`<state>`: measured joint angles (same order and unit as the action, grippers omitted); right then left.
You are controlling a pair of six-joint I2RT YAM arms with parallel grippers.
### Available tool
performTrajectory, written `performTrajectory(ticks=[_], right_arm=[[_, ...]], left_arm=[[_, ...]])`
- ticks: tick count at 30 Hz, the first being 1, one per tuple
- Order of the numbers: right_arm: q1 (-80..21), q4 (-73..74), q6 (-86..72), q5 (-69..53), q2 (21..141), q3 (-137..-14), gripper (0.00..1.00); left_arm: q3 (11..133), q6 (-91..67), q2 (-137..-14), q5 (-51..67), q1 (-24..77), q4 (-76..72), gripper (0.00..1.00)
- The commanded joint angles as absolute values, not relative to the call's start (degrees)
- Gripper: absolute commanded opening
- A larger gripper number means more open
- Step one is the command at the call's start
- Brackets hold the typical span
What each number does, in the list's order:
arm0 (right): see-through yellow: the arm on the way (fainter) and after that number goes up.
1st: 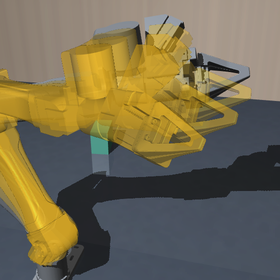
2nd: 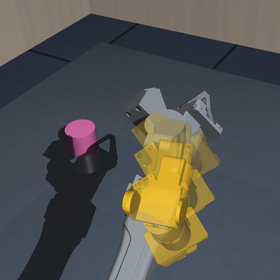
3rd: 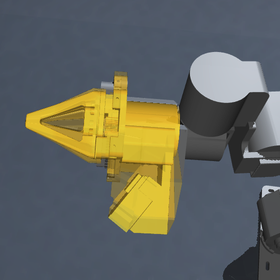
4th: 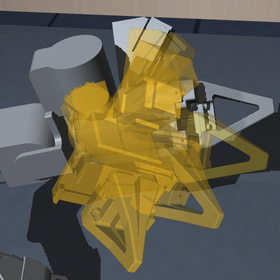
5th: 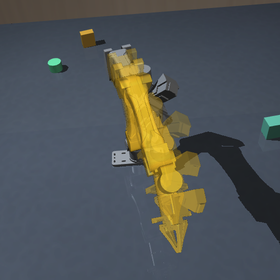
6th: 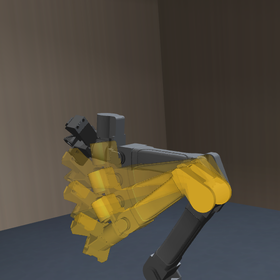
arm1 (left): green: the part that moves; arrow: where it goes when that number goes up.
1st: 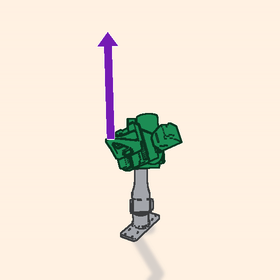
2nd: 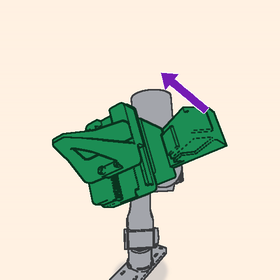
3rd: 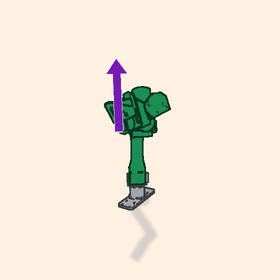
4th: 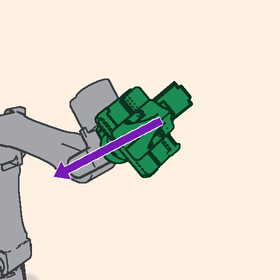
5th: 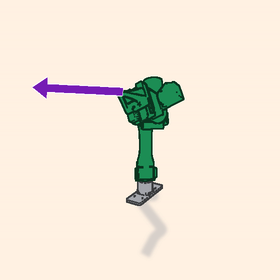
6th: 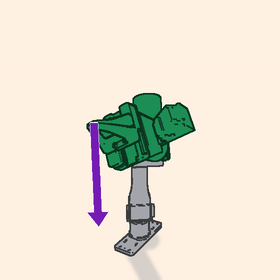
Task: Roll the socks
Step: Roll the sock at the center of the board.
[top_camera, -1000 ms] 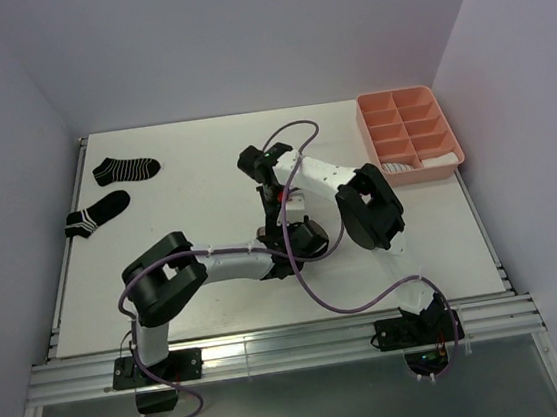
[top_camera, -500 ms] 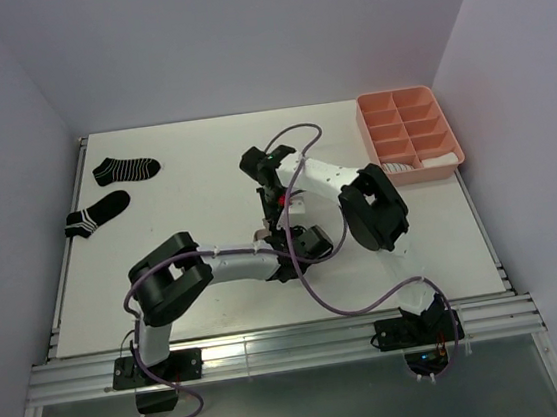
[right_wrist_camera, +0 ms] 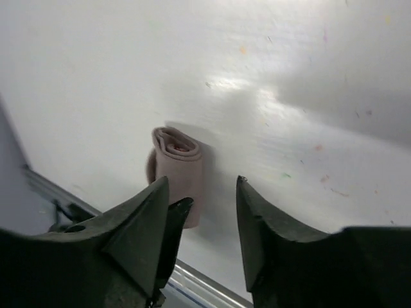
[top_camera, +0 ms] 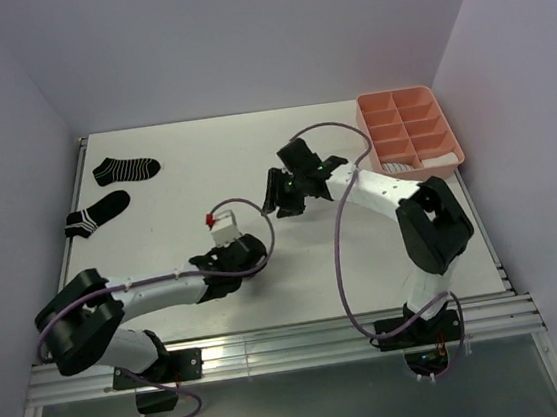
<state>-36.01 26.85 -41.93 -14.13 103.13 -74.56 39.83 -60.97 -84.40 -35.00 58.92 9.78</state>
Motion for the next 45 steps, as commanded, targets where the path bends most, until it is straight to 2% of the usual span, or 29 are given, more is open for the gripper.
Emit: performTrajectory(ticks=[1, 3, 12, 18, 32, 37, 38, 40, 41, 43, 44, 45], right_arm=[[-34.8, 10.8, -44.3, -17.8, 98.0, -69.3, 0.55], [-34.8, 7.3, -44.1, -19.8, 97.6, -67.6, 0.59], [-38.4, -8.2, -47.0, -30.3, 102.0, -56.8, 0.62], [-41.2, -16.7, -50.6, -34.7, 108.0, -53.6, 0.69], [-43.1, -25.8, -57.2, -42.5, 122.0, -55.8, 0.68], [-43.4, -29.7, -58.4, -44.8, 124.5, -56.2, 0.53], [-43.4, -30.2, -58.3, -45.1, 124.5, -56.2, 0.44], [-43.2, -30.6, -58.0, -45.2, 124.3, -56.2, 0.35], [-43.1, -30.9, -58.0, -44.8, 124.0, -56.1, 0.21], [-42.3, -31.0, -57.5, -44.5, 123.1, -55.7, 0.11], [-41.9, -30.3, -57.1, -44.2, 122.7, -55.5, 0.0], [-41.5, -29.6, -56.2, -43.3, 121.7, -55.5, 0.0]], left_arm=[[33.5, -68.1, -78.7, -25.2, 54.8, 6.2, 0.05], [31.0, -70.7, -75.5, -23.0, 52.6, 6.2, 0.05], [21.3, -81.5, -64.3, -16.5, 47.0, 6.0, 0.09], [19.3, -84.3, -64.3, -13.4, 44.6, 7.0, 0.09], [18.7, -86.0, -64.5, -11.9, 44.2, 8.3, 0.09], [19.3, -85.2, -65.4, -11.7, 44.2, 7.9, 0.09], [19.5, -85.0, -65.7, -11.6, 44.2, 7.9, 0.08], [19.9, -84.4, -65.9, -11.7, 44.2, 7.9, 0.08], [20.3, -84.0, -66.4, -11.7, 44.3, 7.6, 0.08], [20.7, -83.2, -66.6, -11.7, 44.2, 7.6, 0.08], [21.2, -82.6, -67.2, -11.5, 44.2, 6.9, 0.09], [21.4, -81.5, -67.7, -11.3, 44.2, 6.2, 0.09]])
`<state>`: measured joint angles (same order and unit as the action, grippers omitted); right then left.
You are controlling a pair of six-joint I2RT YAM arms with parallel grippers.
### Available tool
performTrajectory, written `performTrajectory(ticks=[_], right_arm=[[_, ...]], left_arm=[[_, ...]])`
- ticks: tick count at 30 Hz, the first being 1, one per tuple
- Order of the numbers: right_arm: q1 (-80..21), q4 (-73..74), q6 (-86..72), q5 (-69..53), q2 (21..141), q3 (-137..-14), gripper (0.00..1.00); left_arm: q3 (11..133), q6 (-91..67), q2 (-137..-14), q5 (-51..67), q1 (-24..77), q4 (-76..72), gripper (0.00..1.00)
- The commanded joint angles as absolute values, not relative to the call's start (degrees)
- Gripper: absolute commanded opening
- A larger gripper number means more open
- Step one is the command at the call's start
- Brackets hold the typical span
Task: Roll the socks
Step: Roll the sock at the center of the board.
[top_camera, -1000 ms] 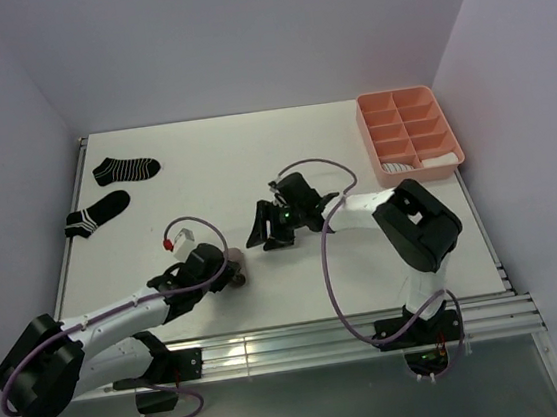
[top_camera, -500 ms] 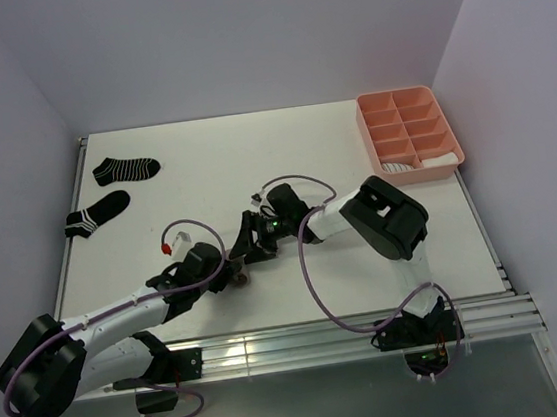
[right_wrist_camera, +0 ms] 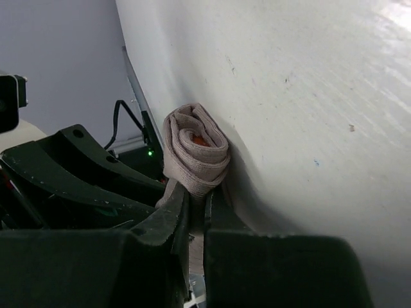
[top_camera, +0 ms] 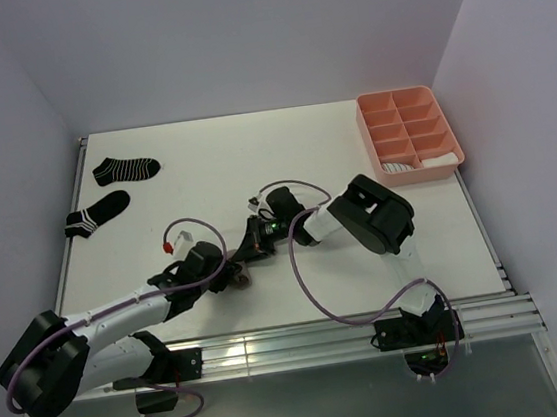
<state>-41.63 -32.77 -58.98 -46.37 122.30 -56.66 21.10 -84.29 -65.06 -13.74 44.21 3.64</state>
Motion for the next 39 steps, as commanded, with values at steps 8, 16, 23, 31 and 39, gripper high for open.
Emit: performTrajectory(ticks=[8, 16, 23, 31, 39], right_arm=[[-34.7, -18.8, -49.1, -35.7, 112.3, -52.7, 0.0], [-26.6, -13.7, -46.1, -31.3, 103.9, -48.1, 0.22], [-25.2, -13.3, -46.4, -30.6, 100.5, -44.4, 0.62], [-25.3, -15.6, -47.0, -34.3, 102.7, -43.5, 0.71], [-25.3, -13.9, -47.0, -31.2, 98.9, -38.5, 0.7]], left_arm=[[28.2, -69.4, -79.1, -6.3, 44.2, -6.5, 0.06], [38.9, -60.0, -93.2, 4.1, 44.2, -18.0, 0.0], [36.4, -64.3, -95.1, 9.7, 44.1, -26.1, 0.0], [27.4, -73.3, -93.3, 11.4, 42.7, -35.5, 0.0], [26.9, -76.8, -91.5, 6.4, 42.6, -26.9, 0.0]])
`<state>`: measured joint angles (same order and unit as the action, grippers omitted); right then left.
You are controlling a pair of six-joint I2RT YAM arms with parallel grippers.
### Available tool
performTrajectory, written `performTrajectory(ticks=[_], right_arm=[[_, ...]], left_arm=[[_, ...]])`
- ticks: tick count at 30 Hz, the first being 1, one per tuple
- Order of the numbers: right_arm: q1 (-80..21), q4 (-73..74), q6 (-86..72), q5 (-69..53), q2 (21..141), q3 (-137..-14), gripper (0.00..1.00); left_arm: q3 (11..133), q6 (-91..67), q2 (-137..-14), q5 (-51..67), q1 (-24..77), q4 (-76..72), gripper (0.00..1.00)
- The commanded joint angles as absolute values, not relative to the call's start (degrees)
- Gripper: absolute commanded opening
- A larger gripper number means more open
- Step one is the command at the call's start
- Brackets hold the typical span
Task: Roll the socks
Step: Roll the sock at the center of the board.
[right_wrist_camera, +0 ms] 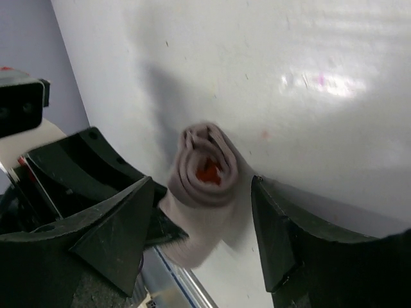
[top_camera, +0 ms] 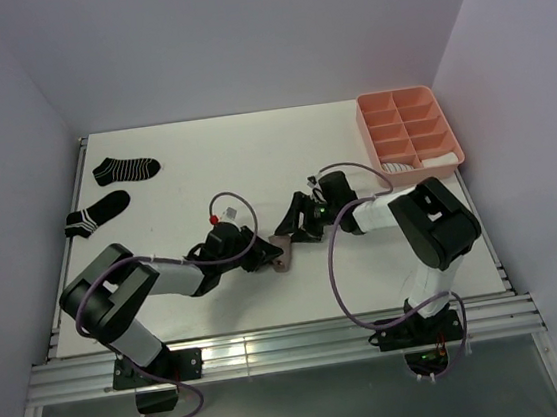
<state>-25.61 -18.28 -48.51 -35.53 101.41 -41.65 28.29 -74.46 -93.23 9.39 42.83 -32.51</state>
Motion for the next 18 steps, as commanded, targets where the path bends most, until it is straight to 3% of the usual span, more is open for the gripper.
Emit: performTrajectory(ticks=[1, 8, 18], right_arm=[[-25.3, -13.8, -47.2, -30.6, 97.9, -37.2, 0.7], [-25.9, -17.9, -54.1, -29.4, 93.2, -33.1, 0.73], [-34.1, -26.0, -60.4, -32.8, 103.4, -35.4, 0.72]], left_arm=[[26.6, -77.1, -90.6, 5.7, 42.7, -25.3, 0.0], [23.6, -80.5, -87.2, 4.2, 42.6, -25.0, 0.0], [20.1, -83.8, -86.2, 4.2, 42.6, -28.6, 0.0]])
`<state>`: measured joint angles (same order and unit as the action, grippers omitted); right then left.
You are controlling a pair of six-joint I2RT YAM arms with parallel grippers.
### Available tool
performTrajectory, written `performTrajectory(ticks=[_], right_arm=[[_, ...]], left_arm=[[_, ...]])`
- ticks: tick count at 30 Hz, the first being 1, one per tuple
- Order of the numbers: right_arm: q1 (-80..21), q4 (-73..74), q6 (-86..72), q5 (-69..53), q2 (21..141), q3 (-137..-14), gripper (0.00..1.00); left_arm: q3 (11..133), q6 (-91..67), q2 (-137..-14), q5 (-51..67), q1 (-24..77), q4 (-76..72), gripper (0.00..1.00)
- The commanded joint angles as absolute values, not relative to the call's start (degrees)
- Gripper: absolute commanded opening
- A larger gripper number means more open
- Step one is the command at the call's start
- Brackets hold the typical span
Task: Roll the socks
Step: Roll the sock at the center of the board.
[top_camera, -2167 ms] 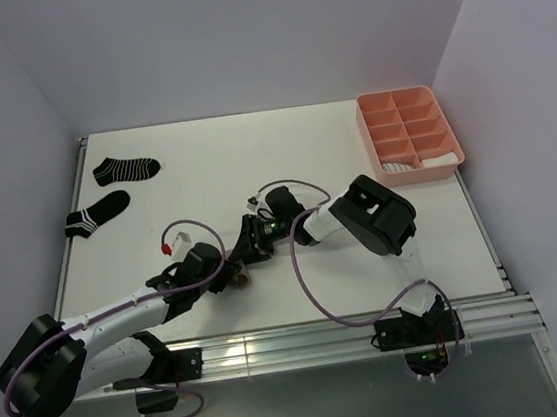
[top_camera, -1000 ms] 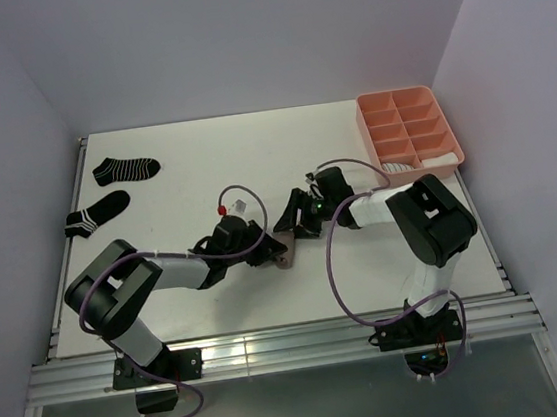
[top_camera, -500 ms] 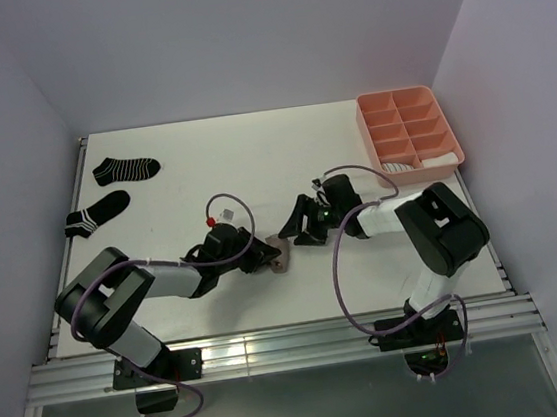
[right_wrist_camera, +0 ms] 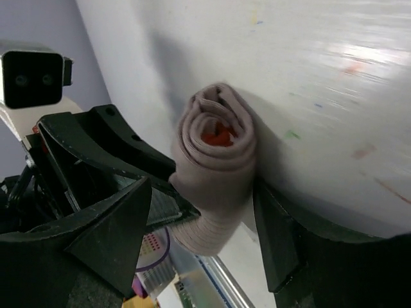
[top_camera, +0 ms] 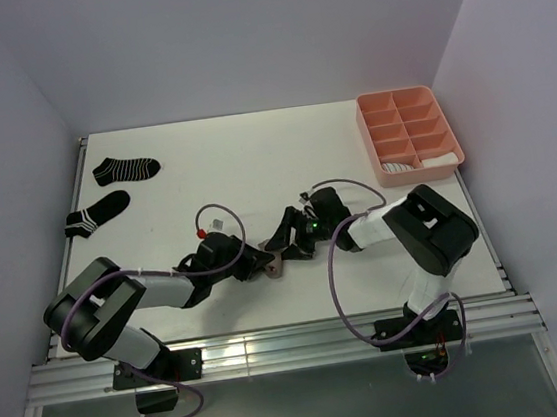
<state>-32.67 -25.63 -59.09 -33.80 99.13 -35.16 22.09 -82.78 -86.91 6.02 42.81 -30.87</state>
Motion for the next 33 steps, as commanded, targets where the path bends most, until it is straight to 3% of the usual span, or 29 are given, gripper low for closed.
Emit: performTrajectory(ticks=[1, 9, 12, 15, 18, 21, 25, 28, 31, 33], right_arm=[[-34.3, -26.5, -60.5, -33.7, 104.3, -36.2, 0.72], [-34.5, -34.1, -62.8, -38.4, 113.3, -38.4, 0.66], [-34.6, -35.0, -62.5, -38.8, 114.6, -38.9, 0.5], [-34.5, -32.0, -60.2, -37.0, 113.7, -39.6, 0.18], [-34.2, -26.7, -56.7, -35.2, 111.6, -41.2, 0.02], [-33.8, -18.7, -51.8, -31.7, 109.0, -44.2, 0.0], [-33.8, -5.0, -43.6, -23.1, 106.1, -50.5, 0.0], [-33.9, 7.7, -40.1, -16.4, 104.7, -54.8, 0.0], [-34.1, 14.0, -38.1, -12.1, 104.6, -58.7, 0.0], [-34.3, 19.2, -37.4, -8.3, 104.9, -60.5, 0.0]], left_arm=[[19.8, -83.8, -85.8, 4.2, 42.5, -28.9, 0.0], [18.0, -83.9, -84.8, 4.6, 42.6, -32.1, 0.0], [18.0, -83.8, -85.2, 4.8, 42.6, -32.9, 0.0], [18.3, -83.5, -86.0, 5.4, 42.6, -33.0, 0.0], [19.2, -82.6, -86.7, 5.8, 42.5, -31.9, 0.01], [22.2, -79.3, -88.1, 6.2, 42.5, -28.3, 0.05], [28.5, -73.0, -87.5, 4.7, 42.8, -20.0, 0.32], [31.4, -68.8, -84.3, 0.3, 43.9, -12.1, 0.44], [33.7, -65.3, -81.2, -6.2, 45.8, -6.8, 0.47], [35.4, -63.2, -80.2, -9.7, 47.8, -2.7, 0.57]])
